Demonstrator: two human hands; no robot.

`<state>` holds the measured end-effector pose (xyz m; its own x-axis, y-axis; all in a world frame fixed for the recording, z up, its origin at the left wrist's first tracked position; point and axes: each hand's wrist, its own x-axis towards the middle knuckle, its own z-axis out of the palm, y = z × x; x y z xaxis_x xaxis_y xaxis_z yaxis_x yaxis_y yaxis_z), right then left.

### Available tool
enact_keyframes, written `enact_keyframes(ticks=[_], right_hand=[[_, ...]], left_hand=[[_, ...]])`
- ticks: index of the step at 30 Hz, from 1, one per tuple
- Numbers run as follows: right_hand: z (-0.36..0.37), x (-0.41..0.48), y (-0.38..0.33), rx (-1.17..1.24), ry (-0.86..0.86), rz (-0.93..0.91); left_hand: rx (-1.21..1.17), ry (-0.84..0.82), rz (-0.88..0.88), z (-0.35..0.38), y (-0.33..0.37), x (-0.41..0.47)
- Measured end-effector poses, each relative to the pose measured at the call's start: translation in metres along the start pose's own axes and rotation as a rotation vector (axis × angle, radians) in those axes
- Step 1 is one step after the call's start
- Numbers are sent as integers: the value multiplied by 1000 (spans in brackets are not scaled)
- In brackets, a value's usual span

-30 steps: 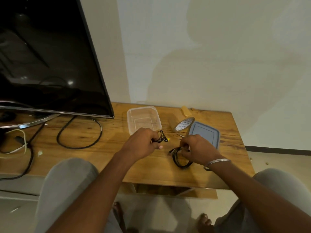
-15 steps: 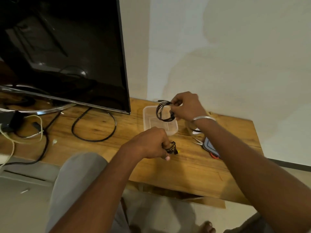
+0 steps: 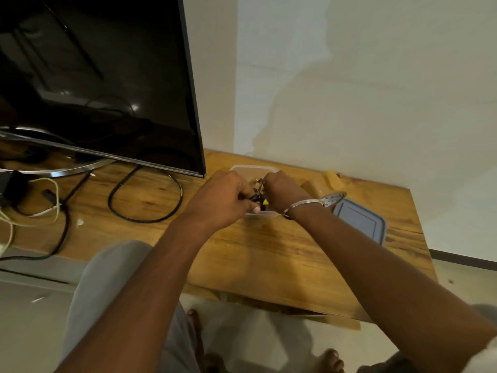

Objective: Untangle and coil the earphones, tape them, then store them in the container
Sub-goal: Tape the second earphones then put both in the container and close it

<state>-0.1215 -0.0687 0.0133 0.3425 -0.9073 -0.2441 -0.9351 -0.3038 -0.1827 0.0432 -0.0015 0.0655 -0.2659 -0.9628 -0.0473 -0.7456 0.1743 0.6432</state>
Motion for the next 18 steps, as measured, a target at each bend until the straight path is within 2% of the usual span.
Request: enact_keyframes(ticks=[4,6,13,16,18], right_hand=[[1,-13,5,33,-4,-26],[-1,-23,6,53,22,-59],[-8,-72,14,104,203,-182],[-9,-93,26,152,265,-189],[-10,-106,36,156,308,-143]], left_hand=[[36,214,-2,15,-5,12],[73,249,-14,22,-8,18],[371,110,-43,58,0,24],[356,62,-106,64,1,23],[264,26,-137,64,-1,25]])
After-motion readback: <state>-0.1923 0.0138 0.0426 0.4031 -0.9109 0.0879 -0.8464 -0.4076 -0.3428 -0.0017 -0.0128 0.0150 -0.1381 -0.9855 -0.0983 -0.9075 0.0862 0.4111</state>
